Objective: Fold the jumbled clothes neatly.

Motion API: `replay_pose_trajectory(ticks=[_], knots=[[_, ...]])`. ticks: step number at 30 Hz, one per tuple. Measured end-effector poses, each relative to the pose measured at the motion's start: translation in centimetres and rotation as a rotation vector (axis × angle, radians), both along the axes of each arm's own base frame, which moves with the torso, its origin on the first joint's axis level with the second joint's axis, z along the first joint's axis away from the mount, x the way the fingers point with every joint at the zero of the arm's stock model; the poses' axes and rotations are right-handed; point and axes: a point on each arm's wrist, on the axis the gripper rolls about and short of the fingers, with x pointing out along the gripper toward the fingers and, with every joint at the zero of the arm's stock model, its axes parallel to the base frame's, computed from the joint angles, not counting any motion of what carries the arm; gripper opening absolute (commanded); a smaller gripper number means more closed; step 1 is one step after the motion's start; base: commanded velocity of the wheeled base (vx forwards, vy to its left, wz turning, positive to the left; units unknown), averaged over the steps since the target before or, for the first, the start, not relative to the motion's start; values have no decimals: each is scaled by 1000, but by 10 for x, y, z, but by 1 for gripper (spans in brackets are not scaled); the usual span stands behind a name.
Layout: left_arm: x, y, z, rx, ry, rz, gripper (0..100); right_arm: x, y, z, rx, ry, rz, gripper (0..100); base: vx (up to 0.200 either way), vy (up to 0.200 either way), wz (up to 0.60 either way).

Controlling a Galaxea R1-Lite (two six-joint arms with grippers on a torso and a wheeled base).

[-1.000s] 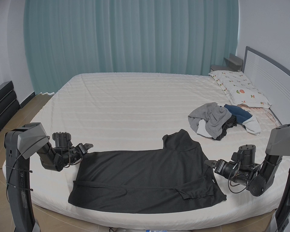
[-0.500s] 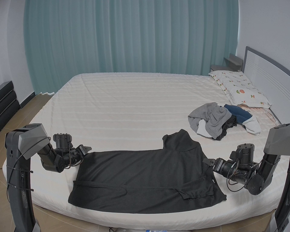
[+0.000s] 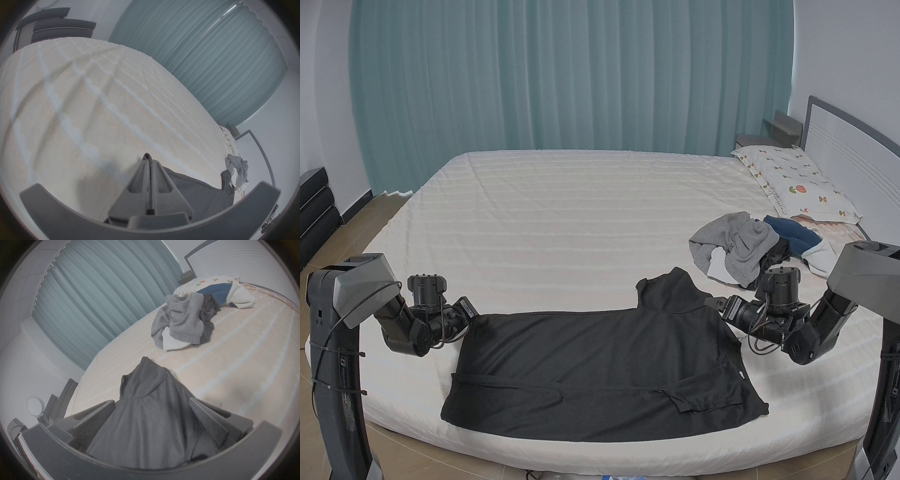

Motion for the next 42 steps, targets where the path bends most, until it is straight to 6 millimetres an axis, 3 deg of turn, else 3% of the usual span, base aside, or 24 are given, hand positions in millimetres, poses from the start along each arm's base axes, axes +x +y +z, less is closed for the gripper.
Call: replay_pose_trajectory(ticks=[10,21,22,30,42], knots=[[-7,-1,8,-6,2,7,0,67,5,-3,-10,15,-20,100,0,0,0],[-12,-4,11,-7,7,4,0,115,5,-35,-14,32,-40,100,0,0,0],[-12,-5,11,-5,7,4,0,116,6,-37,-13,33,-39,0,0,0,0],[-12,-8,12,-2,7,3,0,120,8,-51,-8,45,-35,0,0,0,0],[-10,-7,19,4,-19,16,0,118,-8,-42,39,-18,-86,0,0,0,0]])
